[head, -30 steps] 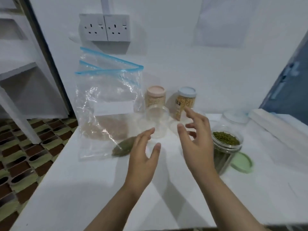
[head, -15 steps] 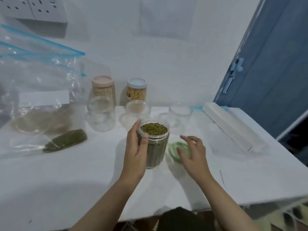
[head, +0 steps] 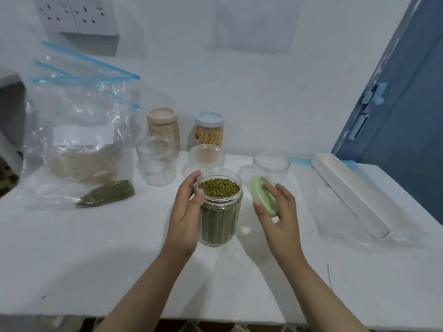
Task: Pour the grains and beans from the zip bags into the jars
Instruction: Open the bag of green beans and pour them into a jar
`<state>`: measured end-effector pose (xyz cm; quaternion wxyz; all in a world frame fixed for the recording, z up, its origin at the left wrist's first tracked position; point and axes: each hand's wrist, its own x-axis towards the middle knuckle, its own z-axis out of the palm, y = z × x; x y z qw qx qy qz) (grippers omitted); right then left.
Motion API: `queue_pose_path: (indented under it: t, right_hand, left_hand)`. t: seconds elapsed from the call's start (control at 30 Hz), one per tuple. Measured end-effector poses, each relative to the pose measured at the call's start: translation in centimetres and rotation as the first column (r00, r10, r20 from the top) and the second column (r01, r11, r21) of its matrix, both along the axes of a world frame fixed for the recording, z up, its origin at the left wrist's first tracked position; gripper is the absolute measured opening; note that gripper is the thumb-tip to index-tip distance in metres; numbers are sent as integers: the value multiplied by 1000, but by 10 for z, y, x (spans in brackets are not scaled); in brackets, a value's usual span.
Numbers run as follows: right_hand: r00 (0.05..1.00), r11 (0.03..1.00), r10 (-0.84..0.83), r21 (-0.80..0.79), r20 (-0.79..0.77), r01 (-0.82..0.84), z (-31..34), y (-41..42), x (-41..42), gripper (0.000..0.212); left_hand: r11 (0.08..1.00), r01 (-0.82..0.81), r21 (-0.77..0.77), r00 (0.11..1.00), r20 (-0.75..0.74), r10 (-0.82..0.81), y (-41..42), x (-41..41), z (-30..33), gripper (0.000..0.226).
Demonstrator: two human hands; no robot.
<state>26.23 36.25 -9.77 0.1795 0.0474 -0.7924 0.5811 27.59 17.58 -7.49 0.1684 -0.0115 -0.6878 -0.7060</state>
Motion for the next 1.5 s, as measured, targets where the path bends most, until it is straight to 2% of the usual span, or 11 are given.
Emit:
queue_pose_path:
  t: [0.1, 0.2, 0.3, 0.37, 0.5, 0.6, 0.73, 0.9, 1.13, 1.3, 1.5]
  right_hand:
    - [986, 991, 136, 10, -100, -136, 34, -14, -3, 47]
    - [960, 962, 265, 92, -93, -257, 52, -28, -6, 62]
    - [942, 937, 330, 141, -57, -320, 53, -39, -7, 75]
    - [942, 942, 333, 51, -28, -332, 51, -44, -7, 68]
    - [942, 907, 327, -308, 79, -289, 49, -54, -5, 46]
    - [945, 912, 304, -324, 121, -252, 47, -61, -6, 30]
    - [951, 929, 266, -307, 160, -208, 50, -63, -11, 32]
    - [937, 939, 274, -269, 215, -213, 54, -61, -20, 34]
    - [933, 908, 293, -367, 211, -202, 48, -62, -16, 25]
    - [942, 864, 280, -476, 186, -163, 37, -64, -15, 36]
    - [944, 813, 283, -565, 170, -142, 35, -64, -17, 22]
  left_hand:
    - [1000, -14, -16, 1000, -16, 14, -4, -6, 8, 35]
    - [1000, 13, 5, 1000, -27, -13, -6, -8, 20, 42]
    - [999, 35, 28, 999, -33, -34, -9, -8, 22, 36]
    - [999, 44, 15, 998, -41, -44, -11, -7, 19, 37]
    - [996, 85, -1, 996, -29, -85, -8, -3, 16, 26]
    - [995, 93, 36, 995, -22, -92, -4, -3, 11, 34]
    - [994, 97, 41, 995, -31, -95, -2, -2, 7, 44]
    - [993, 95, 68, 995, -14, -94, -1, -3, 8, 42]
    - [996, 71, 56, 997, 13, -72, 5, 0, 7, 43]
    - [993, 101, 67, 993, 62, -105, -3, -3, 7, 51]
    - [993, 65, 96, 993, 93, -74, 0, -3, 7, 20]
